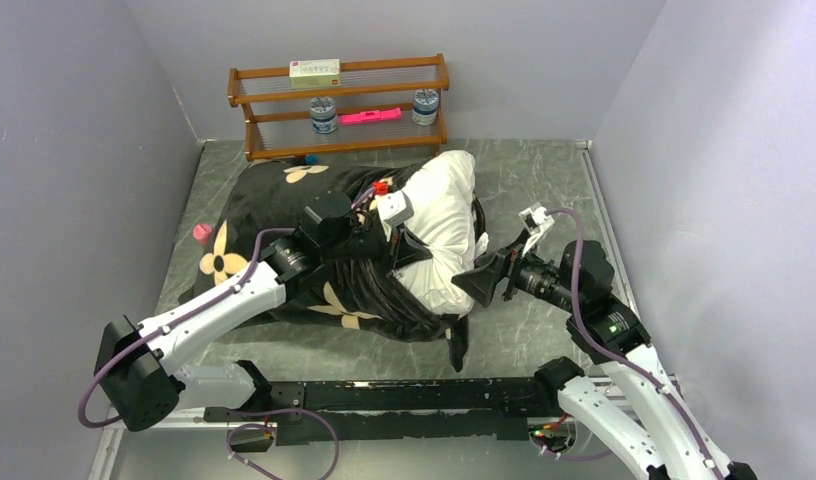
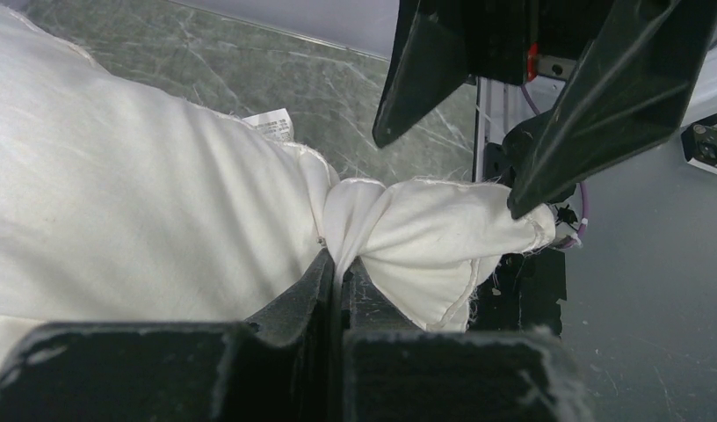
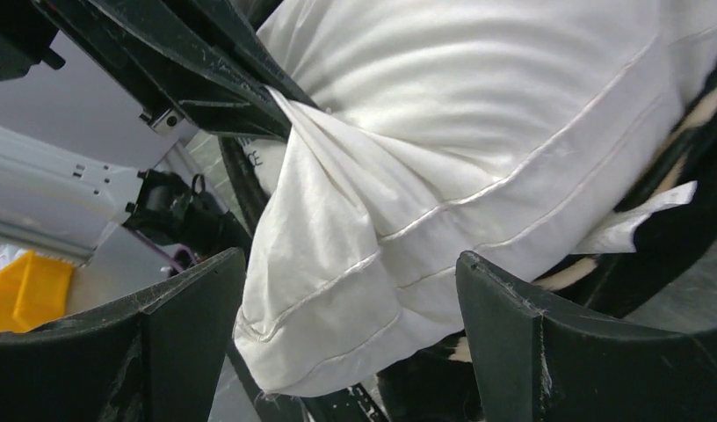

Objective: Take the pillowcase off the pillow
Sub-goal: Remove the pillow from the pillowcase.

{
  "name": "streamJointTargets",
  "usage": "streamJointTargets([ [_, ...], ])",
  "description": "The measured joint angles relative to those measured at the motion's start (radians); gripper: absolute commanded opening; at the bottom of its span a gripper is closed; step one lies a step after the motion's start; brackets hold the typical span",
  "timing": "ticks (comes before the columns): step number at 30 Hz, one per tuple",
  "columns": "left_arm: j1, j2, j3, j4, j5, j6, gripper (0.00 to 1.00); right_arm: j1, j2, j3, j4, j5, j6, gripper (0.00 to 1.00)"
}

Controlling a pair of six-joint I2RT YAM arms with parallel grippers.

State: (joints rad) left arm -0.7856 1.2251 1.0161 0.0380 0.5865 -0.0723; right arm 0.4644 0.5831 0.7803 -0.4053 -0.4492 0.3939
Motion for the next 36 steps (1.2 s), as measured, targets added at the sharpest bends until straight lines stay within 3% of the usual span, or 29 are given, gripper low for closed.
streamJointTargets([
  [11,-0.002,0.03,-0.001,0.031,0.008,-0.023,0.05,0.001,0.095,-0.17,0.128,-0.111,0.081,0.9],
  [16,-0.002,0.056,-0.002,0.034,0.011,-0.032,0.09,0.002,0.159,-0.228,0.227,-0.152,0.108,0.83],
  [18,-0.002,0.065,-0.002,0.034,0.011,-0.038,0.15,0.003,0.179,-0.248,0.269,-0.164,0.117,0.74],
  [22,-0.001,0.069,-0.002,0.045,0.012,-0.047,0.41,0.004,0.23,-0.268,0.34,-0.183,0.136,0.31],
  [25,-0.001,0.066,0.0,0.054,0.013,-0.035,0.58,0.004,0.284,-0.27,0.362,-0.195,0.13,0.14],
  [29,0.002,0.023,0.001,0.024,-0.008,0.022,0.7,0.003,0.34,-0.27,0.337,-0.201,0.114,0.01],
  [36,0.012,-0.105,0.003,-0.069,-0.006,0.179,0.77,0.007,0.317,-0.216,0.239,-0.153,0.068,0.0],
])
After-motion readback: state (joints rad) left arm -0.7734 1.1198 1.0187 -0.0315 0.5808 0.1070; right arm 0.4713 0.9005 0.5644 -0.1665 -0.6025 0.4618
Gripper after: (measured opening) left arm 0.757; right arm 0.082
